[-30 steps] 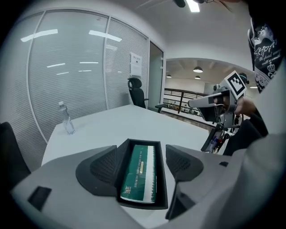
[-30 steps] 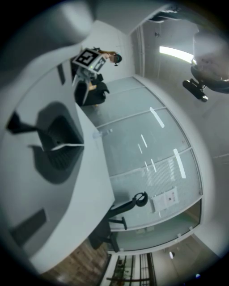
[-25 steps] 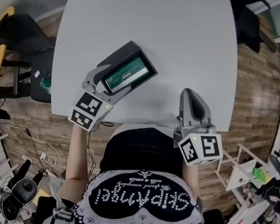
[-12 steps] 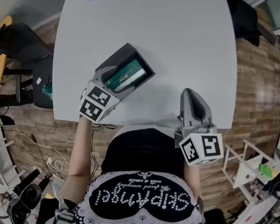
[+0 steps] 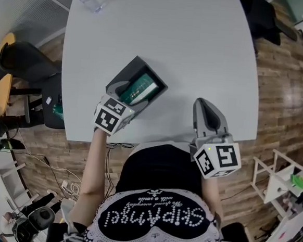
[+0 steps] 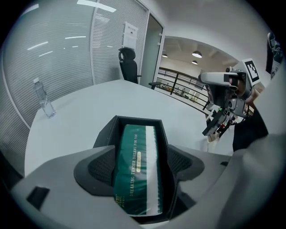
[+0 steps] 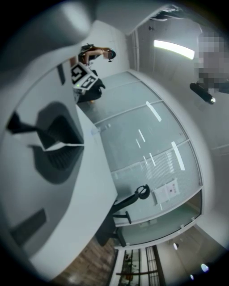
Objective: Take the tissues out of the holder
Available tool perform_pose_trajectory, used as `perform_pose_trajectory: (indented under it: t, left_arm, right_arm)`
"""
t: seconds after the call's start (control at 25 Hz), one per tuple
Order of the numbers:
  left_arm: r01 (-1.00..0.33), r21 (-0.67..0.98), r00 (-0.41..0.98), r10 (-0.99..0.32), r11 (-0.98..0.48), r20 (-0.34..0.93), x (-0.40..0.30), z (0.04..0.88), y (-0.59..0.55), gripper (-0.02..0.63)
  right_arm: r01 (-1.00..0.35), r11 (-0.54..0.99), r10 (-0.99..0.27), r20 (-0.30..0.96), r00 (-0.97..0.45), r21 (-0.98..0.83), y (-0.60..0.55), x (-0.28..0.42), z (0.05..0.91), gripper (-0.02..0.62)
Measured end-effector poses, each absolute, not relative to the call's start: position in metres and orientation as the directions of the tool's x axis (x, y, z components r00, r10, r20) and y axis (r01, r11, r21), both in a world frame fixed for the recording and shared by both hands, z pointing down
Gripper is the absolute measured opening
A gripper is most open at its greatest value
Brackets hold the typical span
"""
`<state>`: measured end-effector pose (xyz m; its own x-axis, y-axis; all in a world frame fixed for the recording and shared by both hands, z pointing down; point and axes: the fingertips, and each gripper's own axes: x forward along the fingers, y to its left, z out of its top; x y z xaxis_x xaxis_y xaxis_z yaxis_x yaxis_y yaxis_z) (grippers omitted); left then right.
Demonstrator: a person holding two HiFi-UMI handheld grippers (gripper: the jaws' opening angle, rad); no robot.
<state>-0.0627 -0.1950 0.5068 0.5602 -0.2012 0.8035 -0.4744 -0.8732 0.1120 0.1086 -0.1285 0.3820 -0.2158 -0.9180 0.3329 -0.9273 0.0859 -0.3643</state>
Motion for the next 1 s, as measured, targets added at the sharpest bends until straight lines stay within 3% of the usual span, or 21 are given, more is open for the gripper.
perform_pose_trajectory:
  t: [0.44, 1.0]
  left_arm:
    - [-0.488, 0.153, 0.509, -0.138, -0.859, 0.849, -0.063, 0.528, -0.196, 0.360]
    - [-0.533, 0.096, 0.463, -0.195, -0.840, 0.865, -0.062, 0.536, -0.201, 0.356]
  right_arm:
    - [-0.924, 0.097, -0.919, 0.322, -0.226, -0.371, -0.136, 0.101, 0.388, 0.035]
    - [-0.925, 0.087, -0.920, 0.327, -0.217, -0.370, -0.144, 0.105, 0.391, 0.035]
